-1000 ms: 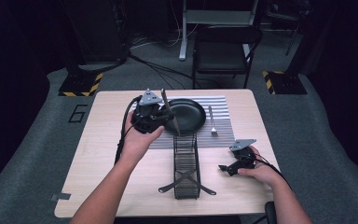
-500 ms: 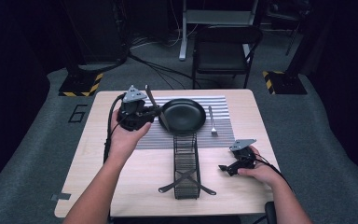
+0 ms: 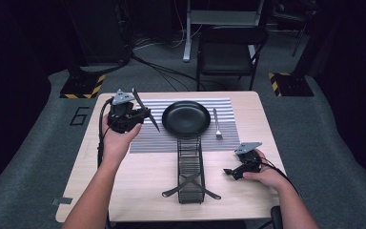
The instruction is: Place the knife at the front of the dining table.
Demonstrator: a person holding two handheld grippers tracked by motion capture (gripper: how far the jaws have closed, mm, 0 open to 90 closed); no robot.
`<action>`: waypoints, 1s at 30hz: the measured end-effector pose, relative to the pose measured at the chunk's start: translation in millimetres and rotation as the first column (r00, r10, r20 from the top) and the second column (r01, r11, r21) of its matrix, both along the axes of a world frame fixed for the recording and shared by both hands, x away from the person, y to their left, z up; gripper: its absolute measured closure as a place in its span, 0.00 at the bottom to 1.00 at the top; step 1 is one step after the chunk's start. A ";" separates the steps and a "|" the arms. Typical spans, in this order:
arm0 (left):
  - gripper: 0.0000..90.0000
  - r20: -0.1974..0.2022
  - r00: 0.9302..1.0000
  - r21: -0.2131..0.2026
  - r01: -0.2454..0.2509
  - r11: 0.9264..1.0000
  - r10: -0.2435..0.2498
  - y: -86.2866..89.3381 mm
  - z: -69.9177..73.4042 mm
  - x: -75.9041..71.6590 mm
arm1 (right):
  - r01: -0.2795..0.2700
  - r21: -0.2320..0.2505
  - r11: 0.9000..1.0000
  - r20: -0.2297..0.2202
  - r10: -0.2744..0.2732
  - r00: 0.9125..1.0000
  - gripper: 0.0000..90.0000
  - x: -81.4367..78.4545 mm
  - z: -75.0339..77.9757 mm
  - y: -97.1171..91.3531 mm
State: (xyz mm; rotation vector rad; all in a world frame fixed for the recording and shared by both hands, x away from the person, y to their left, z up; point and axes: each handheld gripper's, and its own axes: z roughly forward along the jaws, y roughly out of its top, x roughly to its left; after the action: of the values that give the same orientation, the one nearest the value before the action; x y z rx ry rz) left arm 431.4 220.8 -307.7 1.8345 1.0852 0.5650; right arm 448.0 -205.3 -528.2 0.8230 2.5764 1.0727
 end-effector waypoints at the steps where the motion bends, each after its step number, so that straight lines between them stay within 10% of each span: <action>1: 0.91 -0.003 1.000 -0.002 -0.008 1.000 0.008 1.4 -1.5 0.6 | 0.000 0.000 1.000 0.000 0.000 1.000 0.00 0.0 0.0 0.0; 30: 0.91 -0.049 0.993 0.058 -0.100 0.993 0.103 30.8 -80.6 23.6 | 0.000 0.000 1.000 0.000 0.000 1.000 0.00 0.0 0.0 0.0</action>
State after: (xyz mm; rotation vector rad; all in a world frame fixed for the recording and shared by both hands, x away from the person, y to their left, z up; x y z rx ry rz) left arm 455.1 251.6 -388.3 1.8591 1.2139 0.6152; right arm 448.0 -205.3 -528.2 0.8226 2.5765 1.0725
